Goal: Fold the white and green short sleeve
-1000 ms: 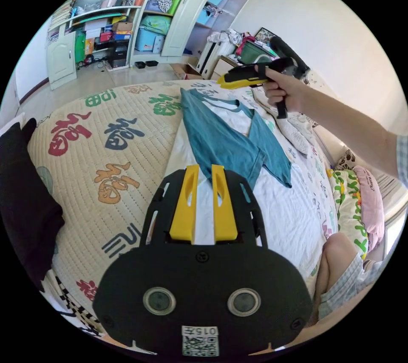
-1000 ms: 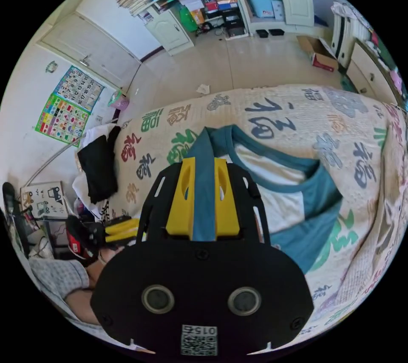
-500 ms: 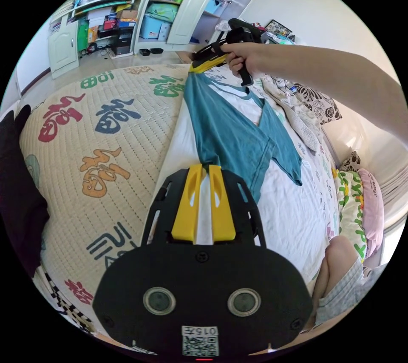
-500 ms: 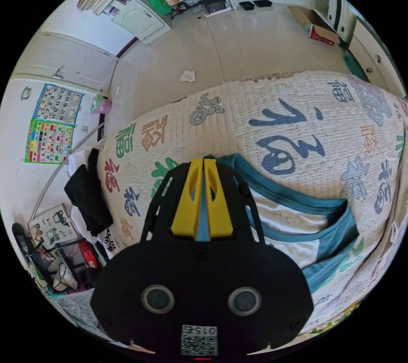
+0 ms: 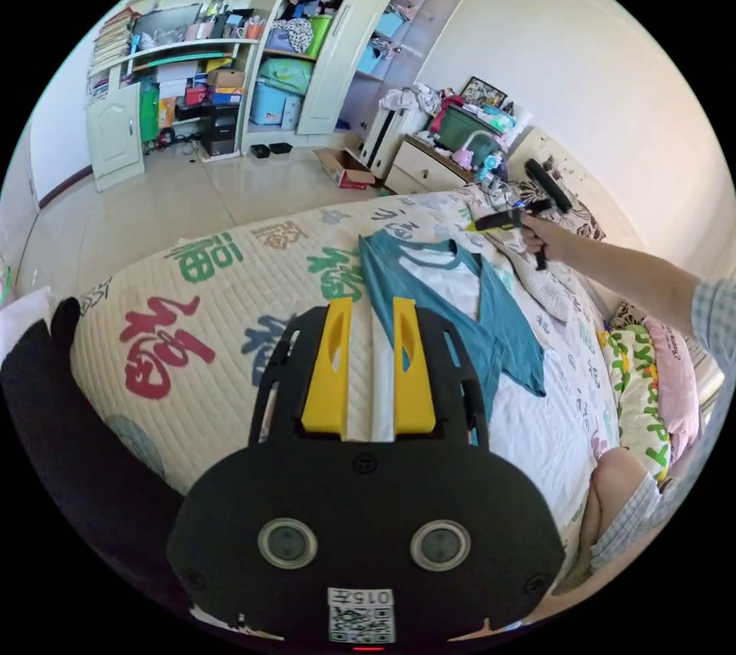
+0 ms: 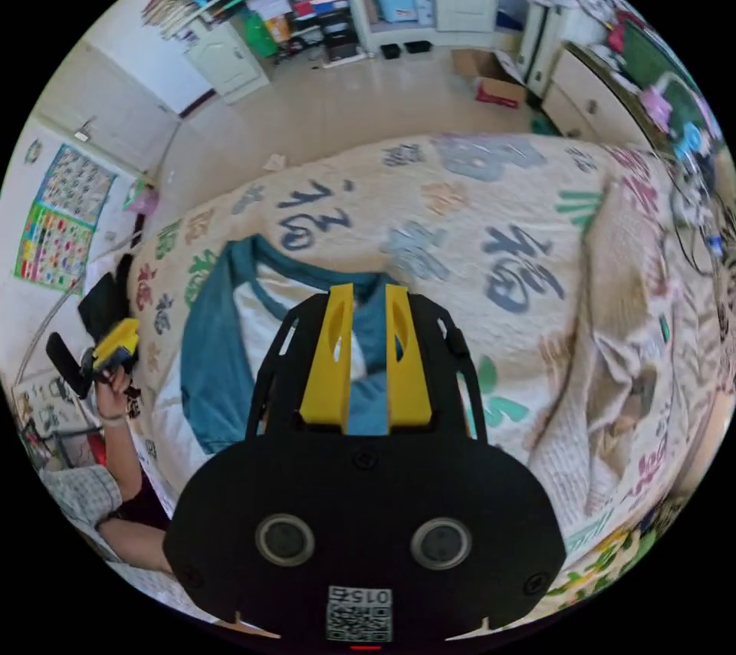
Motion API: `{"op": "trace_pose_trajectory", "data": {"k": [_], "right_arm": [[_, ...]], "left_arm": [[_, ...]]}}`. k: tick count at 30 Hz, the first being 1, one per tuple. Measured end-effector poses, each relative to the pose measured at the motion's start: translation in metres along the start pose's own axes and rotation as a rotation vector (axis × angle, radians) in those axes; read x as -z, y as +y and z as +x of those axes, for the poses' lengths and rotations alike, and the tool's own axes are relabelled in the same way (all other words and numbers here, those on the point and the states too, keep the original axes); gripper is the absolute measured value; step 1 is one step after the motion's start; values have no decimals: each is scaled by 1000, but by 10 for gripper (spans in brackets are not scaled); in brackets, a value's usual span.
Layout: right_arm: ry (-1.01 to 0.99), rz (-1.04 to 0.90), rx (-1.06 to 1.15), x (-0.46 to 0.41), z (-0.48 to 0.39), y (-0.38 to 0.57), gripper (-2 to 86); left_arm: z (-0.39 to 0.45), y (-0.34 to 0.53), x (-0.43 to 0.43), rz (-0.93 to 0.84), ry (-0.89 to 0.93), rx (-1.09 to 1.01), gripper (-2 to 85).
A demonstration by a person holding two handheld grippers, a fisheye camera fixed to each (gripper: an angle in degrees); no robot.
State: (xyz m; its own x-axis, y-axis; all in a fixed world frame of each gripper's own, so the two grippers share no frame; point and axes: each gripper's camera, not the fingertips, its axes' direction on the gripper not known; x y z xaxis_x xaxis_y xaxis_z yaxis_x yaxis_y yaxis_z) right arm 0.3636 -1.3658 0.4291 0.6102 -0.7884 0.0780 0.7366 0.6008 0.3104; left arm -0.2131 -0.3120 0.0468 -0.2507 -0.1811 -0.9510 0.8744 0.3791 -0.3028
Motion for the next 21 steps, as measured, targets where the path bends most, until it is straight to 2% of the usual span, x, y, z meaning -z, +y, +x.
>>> {"op": "trace_pose_trajectory", "data": {"k": [2,4,6,8,11,12,13,16,21], "right_arm": [[-28,29,-122,5,30,20,84],[-140,86,-245,4,55,44,91],[-179,37,-274,-7,62,56,89],[-102,-48,-258,-18,59,66,71],[26,-23,-240,-15,51,89,29],[25,-16,-220,-13,48,99,4],[24,-13,-199,-10,46,109,-2],[8,7,-151,4,46,137,-8],[-155,195,-28,70,50,218,-10]], "left_arm": [[-13,-38,-18,1,87,25,93],[-18,-84,-50,-32,184,55,100],[-13,-111,-78,-101,177,65,106],[-5,-128,-106,-190,125,78,111],[7,-139,-146,-365,49,70,97],[12,-141,-152,-387,-1,55,59],[17,-144,-149,-382,-71,28,31],[26,-152,-140,-400,-42,-37,3],[45,-141,-65,-190,64,-210,-3]]}}
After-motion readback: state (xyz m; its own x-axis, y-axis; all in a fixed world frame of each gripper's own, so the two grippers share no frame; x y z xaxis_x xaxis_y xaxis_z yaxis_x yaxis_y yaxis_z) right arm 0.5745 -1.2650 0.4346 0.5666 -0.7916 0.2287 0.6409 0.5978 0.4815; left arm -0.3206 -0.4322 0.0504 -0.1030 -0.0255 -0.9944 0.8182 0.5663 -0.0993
